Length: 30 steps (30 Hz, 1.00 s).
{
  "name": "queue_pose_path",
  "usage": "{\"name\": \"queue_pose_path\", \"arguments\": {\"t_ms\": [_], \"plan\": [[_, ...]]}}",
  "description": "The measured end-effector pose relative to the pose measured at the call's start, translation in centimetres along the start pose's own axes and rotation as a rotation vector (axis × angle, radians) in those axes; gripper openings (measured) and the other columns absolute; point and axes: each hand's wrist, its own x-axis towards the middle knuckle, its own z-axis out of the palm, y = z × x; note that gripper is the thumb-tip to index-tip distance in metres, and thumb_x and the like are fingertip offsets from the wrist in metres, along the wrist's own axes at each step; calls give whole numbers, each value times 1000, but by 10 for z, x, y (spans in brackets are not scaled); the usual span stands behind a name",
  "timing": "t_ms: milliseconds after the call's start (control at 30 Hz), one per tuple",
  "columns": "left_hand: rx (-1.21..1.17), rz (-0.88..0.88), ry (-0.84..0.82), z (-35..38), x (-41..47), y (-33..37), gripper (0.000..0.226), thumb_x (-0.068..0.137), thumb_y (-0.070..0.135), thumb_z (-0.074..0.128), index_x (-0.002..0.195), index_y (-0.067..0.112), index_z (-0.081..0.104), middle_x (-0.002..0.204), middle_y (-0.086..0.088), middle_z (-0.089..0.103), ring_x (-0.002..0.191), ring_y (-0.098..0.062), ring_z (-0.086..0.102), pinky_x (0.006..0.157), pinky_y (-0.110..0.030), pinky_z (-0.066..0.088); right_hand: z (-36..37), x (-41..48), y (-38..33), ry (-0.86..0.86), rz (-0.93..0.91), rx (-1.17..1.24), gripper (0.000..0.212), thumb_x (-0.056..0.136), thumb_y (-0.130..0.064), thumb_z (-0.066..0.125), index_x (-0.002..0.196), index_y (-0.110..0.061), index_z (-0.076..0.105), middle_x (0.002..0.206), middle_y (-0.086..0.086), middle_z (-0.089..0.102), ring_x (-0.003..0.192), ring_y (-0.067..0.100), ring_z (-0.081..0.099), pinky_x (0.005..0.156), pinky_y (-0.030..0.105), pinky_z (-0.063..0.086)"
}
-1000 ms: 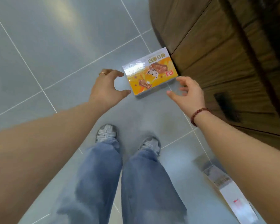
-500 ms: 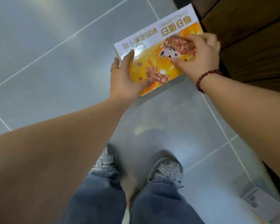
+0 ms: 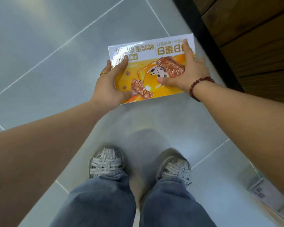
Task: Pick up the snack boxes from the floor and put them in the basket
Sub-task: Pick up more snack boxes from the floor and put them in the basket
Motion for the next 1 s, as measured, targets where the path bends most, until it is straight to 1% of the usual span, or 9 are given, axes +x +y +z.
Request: {"name": "queue_pose_path", "arguments": {"t_ms": [100,200,300,433,600,767,833,900,1000], "plan": [[23,-13,1,-6,0,3,97,49,34,73,138,42,35,150,-5,31,140,-23,25,109,-41,33,5,-8,-4,17,32,49,126,50,-65,79,146,-44,0,135,17,36,121,38,44,101,44,38],[83,-4,-12,-10,-10,7,95,57,25,81,140,36,36,146,-2,37,137,-25,31,109,-40,32,4,-23,-4,15,29,41,122,52,-65,79,146,-43,4,132,16,39,118,36,46,99,41,39],[114,19,-22,-23,-34,17,95,51,32,74,138,40,37,143,2,40,125,-22,44,105,-38,38,-4,-51,-2,9,32,60,120,53,-65,78,146,-43,5,129,16,41,115,35,48,96,40,42],[153,81,-37,-54,-73,52,92,49,35,71,136,42,40,143,11,41,120,-17,49,101,-30,40,-34,-108,-3,34,28,99,119,54,-66,76,146,-45,4,125,16,45,112,35,51,91,37,43],[231,183,-71,-115,-131,135,94,48,37,79,131,51,37,139,20,39,119,-13,50,100,-29,39,-107,-195,-18,74,10,169,116,57,-65,75,144,-47,0,124,15,46,110,32,51,85,33,42],[346,248,-97,-175,-205,247,99,54,18,89,135,42,39,141,11,40,123,-17,48,102,-22,31,-203,-305,-36,119,-33,235,109,65,-53,77,145,-47,3,112,9,45,106,30,52,85,32,43],[365,296,-105,-192,-240,291,99,55,15,88,136,42,39,141,14,37,124,-14,46,102,-22,32,-240,-353,-40,154,-10,285,106,66,-49,78,144,-48,6,109,7,44,103,29,53,86,32,43],[377,340,-127,-201,-273,332,98,57,13,87,137,42,38,138,18,35,124,-8,42,98,-15,28,-271,-399,-39,189,37,338,105,66,-47,78,144,-49,7,114,8,44,103,29,54,88,33,43],[398,402,-171,-202,-319,384,97,58,11,86,138,39,38,138,6,42,120,-9,42,87,-5,23,-311,-465,-30,250,100,369,103,67,-47,77,143,-50,7,115,7,41,102,27,52,85,31,43]]}}
